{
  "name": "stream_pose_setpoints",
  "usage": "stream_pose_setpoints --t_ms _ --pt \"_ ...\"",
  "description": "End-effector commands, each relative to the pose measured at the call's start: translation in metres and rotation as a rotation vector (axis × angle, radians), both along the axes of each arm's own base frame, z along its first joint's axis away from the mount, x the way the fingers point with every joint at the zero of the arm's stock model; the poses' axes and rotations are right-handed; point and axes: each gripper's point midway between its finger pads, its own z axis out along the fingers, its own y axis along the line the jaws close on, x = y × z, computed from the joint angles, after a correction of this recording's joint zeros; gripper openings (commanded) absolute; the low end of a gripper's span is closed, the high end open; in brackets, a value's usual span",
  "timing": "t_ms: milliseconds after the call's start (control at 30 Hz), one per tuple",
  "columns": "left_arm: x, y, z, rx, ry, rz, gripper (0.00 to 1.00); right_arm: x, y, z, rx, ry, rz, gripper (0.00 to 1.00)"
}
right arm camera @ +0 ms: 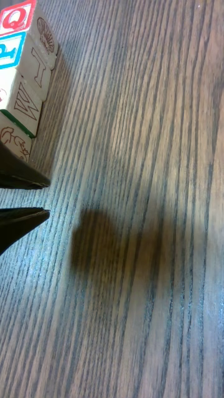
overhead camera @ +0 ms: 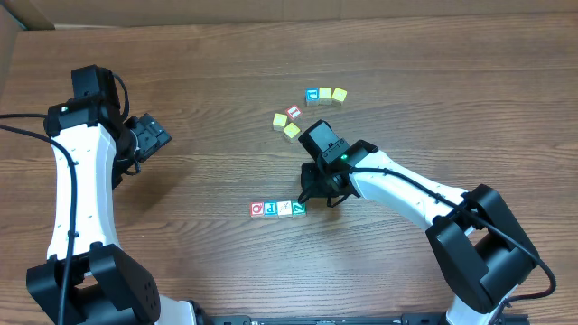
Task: Flip 4 blocks
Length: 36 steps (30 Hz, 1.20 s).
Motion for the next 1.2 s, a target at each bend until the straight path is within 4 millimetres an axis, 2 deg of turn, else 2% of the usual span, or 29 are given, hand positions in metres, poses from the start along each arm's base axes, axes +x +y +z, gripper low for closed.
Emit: stream_pose_setpoints --t_ms 0,333,500,600,733,800,900,1033,1100,1167 --pt "0.002 0.0 0.001 0.002 -0.002 -0.016 1.0 0.002 0.0 0.002 -0.009 -0.021 0.003 0.14" --pt "0.002 0.0 0.001 0.002 -0.002 -0.016 1.0 0.011 -0.015 0.0 -0.087 -0.068 -0.027 0.13" --pt "0.002 0.0 0.001 0.002 -0.005 -0.016 1.0 0.018 -0.036 -0.002 -0.116 -0.049 -0.11 0.12" --pt "0.008 -0.003 0.002 -0.023 -0.037 0.003 1.0 0.023 -0.05 -0.003 -0.108 -0.012 -0.18 0.05" --pt "0.008 -0.034 0.001 -0.187 -0.046 -0.073 1.0 0.021 -0.061 -0.005 -0.067 0.064 -0.211 0.04" --pt "-0.002 -0.056 -0.004 -0.273 -0.005 -0.126 1.0 0.019 -0.064 -0.005 -0.061 0.086 -0.222 0.04" --pt "-0.022 -0.078 -0.015 -0.284 0.095 -0.205 1.0 0.016 -0.064 -0.005 -0.05 0.105 -0.213 0.04" --pt "-0.038 -0.099 -0.037 -0.183 0.199 -0.318 1.0 0.016 -0.051 -0.002 0.011 0.108 -0.157 0.04" --pt "-0.037 -0.118 -0.051 -0.141 0.204 -0.399 1.0 0.019 -0.033 0.004 0.101 0.1 -0.101 0.04" --pt "-0.031 -0.131 -0.06 -0.128 0.174 -0.446 1.0 0.024 -0.027 0.008 0.136 0.08 -0.089 0.04"
